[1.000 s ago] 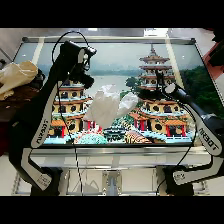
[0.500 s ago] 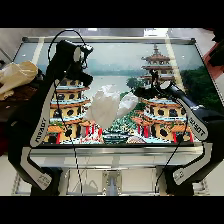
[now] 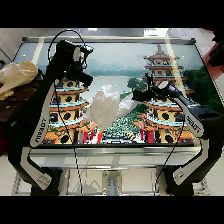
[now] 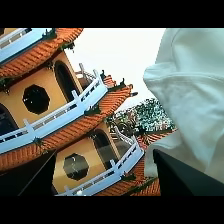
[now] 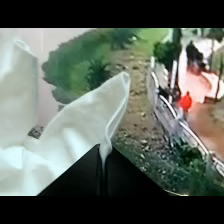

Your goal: Fold the shirts.

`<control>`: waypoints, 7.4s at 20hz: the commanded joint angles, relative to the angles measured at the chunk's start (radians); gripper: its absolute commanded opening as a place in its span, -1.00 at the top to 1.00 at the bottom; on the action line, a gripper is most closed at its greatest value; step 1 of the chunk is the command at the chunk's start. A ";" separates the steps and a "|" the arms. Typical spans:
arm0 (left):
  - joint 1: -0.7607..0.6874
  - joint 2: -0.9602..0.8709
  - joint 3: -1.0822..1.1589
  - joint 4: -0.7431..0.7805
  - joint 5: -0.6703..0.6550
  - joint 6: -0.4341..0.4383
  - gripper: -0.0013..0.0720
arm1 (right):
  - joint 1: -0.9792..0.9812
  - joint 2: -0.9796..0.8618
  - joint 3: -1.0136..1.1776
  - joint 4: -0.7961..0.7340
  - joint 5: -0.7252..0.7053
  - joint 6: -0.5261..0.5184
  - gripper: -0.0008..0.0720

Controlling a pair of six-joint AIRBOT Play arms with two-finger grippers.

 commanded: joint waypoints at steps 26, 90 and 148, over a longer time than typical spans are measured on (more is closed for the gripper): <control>0.155 -0.006 -0.452 -0.869 0.272 0.709 0.17 | -0.076 0.211 0.275 -0.214 0.273 0.094 0.91; 0.884 0.675 -0.991 -0.758 0.480 0.192 -0.36 | -0.432 0.846 -1.128 0.212 0.100 0.230 -0.34; 0.984 1.012 -0.528 -1.241 0.294 0.555 0.93 | -0.795 1.440 -0.093 0.237 0.089 0.097 0.92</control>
